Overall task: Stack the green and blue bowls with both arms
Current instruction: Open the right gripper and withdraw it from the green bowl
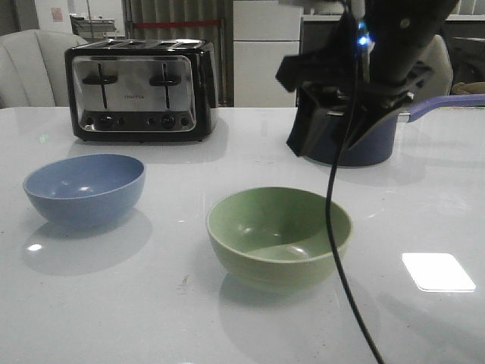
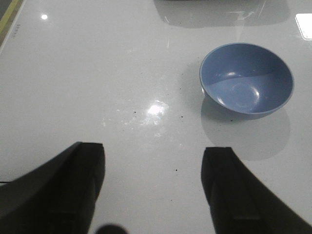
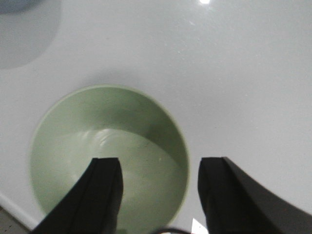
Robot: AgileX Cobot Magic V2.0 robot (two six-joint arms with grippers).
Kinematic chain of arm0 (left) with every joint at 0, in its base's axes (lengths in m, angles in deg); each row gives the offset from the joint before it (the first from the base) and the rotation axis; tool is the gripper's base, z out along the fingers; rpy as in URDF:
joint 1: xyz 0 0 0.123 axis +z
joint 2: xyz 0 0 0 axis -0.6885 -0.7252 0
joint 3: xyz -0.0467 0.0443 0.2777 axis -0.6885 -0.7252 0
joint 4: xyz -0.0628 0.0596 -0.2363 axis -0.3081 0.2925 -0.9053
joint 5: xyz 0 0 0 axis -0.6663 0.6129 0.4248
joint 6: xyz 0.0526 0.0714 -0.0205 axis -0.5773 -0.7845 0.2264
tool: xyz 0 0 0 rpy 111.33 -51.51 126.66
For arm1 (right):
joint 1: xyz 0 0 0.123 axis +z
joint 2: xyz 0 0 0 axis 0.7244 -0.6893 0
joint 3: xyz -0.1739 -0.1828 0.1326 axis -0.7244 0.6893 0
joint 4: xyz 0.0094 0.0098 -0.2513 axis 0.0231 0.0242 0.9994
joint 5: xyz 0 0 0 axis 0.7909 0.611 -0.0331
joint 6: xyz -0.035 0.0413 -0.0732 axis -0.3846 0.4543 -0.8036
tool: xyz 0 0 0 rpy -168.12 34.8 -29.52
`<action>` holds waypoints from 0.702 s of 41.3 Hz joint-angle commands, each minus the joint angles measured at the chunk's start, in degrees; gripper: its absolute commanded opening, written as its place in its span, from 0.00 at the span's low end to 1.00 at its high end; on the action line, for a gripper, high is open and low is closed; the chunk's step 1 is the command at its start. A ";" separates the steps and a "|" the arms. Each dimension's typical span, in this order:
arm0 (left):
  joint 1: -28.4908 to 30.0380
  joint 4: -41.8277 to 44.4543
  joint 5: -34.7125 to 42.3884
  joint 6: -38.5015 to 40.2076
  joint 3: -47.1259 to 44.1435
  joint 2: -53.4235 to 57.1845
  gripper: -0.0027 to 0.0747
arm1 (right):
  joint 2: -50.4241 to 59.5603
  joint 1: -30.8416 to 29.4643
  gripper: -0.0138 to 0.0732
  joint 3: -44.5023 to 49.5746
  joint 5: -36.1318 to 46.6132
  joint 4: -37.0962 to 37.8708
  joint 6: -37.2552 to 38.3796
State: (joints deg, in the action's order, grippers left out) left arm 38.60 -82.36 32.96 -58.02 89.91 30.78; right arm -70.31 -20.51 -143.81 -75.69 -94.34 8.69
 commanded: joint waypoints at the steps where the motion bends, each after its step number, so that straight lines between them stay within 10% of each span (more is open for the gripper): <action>1: -0.42 -0.02 3.86 0.42 1.66 -0.29 0.66 | 8.76 2.21 0.70 1.81 2.91 -0.22 -2.00; 29: -0.42 -0.02 3.86 0.42 1.66 -0.39 0.66 | 42.64 4.05 0.70 27.24 1.34 2.24 1.69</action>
State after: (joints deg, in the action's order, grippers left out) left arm 38.60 -82.36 32.96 -58.02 89.91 30.78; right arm -30.02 -16.41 -116.49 -77.17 -92.76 8.97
